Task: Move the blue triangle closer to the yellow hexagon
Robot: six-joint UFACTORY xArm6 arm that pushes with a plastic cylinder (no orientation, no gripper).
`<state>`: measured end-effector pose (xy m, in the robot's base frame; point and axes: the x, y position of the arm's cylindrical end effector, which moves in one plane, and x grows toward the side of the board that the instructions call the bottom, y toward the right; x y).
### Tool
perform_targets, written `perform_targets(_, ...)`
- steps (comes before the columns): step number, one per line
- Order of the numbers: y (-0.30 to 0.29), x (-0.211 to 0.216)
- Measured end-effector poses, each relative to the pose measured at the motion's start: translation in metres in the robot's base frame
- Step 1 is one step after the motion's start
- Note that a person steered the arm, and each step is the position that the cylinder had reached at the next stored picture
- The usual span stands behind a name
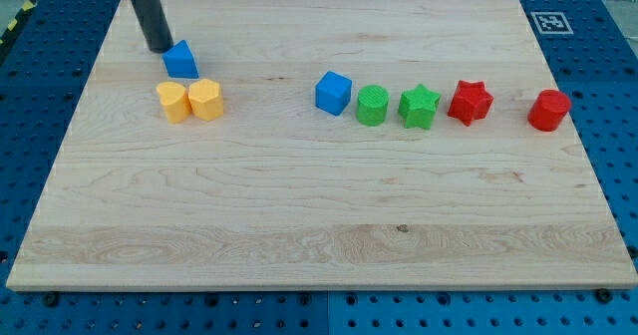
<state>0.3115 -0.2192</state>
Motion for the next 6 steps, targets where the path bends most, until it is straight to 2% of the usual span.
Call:
perform_targets(1,0.000,0.033)
perform_targets(2,-0.009,0.022)
perform_targets(3,-0.008,-0.021)
perform_targets(4,0.009,-0.035)
perform_targets(5,0.032,-0.022)
perform_targets(6,0.032,0.020)
